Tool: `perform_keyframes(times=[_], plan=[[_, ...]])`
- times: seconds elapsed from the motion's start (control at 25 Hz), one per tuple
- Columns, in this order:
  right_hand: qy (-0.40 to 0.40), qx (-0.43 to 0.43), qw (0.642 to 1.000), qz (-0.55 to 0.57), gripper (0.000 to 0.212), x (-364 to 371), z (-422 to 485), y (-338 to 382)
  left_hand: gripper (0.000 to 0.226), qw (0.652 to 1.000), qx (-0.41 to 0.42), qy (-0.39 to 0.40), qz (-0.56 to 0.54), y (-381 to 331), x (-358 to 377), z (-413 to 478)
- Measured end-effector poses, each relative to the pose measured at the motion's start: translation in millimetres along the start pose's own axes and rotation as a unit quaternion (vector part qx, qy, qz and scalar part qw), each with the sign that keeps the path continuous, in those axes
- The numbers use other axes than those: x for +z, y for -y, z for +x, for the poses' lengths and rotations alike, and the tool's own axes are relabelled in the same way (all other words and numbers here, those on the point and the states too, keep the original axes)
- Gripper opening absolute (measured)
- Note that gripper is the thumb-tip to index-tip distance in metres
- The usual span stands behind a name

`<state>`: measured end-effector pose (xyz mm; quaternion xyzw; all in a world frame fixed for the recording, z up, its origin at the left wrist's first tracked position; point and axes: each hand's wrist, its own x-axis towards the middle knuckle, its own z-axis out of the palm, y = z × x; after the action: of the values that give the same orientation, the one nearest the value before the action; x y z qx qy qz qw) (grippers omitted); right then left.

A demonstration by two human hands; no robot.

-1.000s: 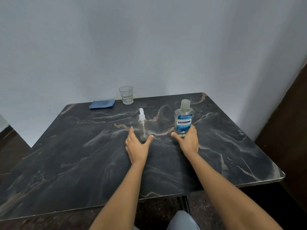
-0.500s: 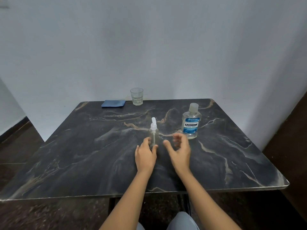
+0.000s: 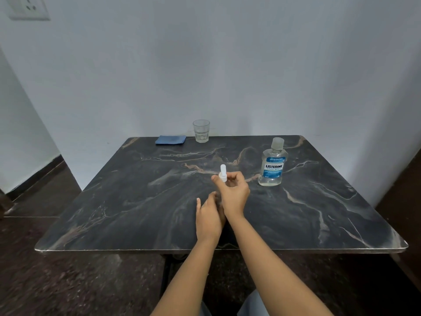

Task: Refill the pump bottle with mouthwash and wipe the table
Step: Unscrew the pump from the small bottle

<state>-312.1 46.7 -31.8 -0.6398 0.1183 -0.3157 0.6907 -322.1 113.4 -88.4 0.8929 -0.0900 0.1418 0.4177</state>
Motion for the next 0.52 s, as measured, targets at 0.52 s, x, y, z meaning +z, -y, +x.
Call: perform_keyframes(times=[0.52], plan=[[0.102, -0.005, 0.995, 0.001, 0.012, -32.9, -2.9, -10.5, 0.029, 1.0, -0.01, 0.027, -0.007, 2.5, 2.4, 6.3]])
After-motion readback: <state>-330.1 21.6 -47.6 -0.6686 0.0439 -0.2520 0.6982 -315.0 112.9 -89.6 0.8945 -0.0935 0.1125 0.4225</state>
